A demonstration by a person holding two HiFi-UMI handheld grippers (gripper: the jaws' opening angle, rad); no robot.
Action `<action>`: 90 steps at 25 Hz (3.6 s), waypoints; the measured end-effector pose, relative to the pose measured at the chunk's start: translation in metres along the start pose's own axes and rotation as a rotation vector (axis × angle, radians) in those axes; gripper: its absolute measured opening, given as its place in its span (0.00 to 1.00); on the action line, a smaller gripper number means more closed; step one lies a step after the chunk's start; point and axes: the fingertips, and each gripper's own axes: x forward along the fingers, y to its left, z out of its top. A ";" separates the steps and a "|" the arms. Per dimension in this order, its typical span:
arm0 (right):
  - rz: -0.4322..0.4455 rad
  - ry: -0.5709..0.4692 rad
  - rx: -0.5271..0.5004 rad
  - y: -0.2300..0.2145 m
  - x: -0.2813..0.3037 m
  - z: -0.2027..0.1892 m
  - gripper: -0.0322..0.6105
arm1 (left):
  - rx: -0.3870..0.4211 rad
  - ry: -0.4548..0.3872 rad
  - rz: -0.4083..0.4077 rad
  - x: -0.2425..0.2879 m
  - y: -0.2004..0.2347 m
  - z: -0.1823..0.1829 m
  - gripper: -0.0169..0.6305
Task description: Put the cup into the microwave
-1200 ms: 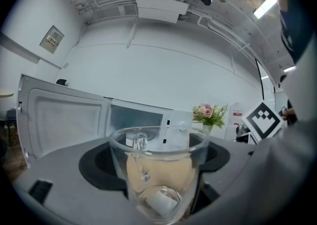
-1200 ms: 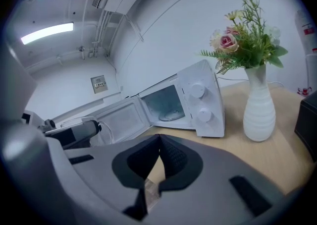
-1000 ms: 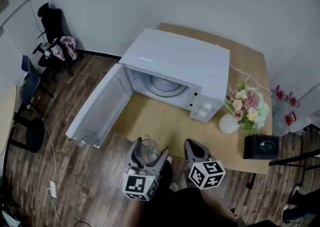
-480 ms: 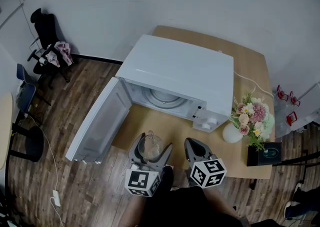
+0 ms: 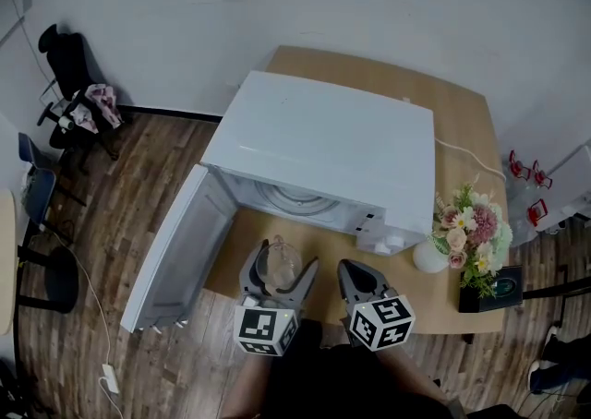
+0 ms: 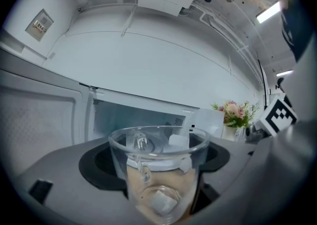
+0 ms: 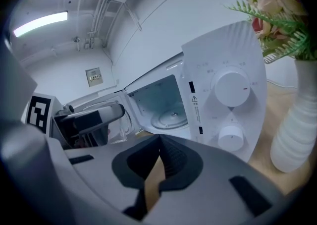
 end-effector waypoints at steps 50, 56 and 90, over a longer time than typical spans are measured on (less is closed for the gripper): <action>-0.084 0.145 -0.002 -0.023 0.048 -0.025 0.04 | 0.188 -0.034 -0.021 0.212 0.060 -0.010 0.67; -0.065 0.156 -0.006 -0.020 0.051 -0.027 0.04 | 0.223 -0.006 -0.021 0.215 0.063 -0.014 0.67; -0.068 0.118 -0.020 -0.011 0.022 -0.035 0.04 | 0.220 0.000 0.068 0.191 0.067 -0.020 0.68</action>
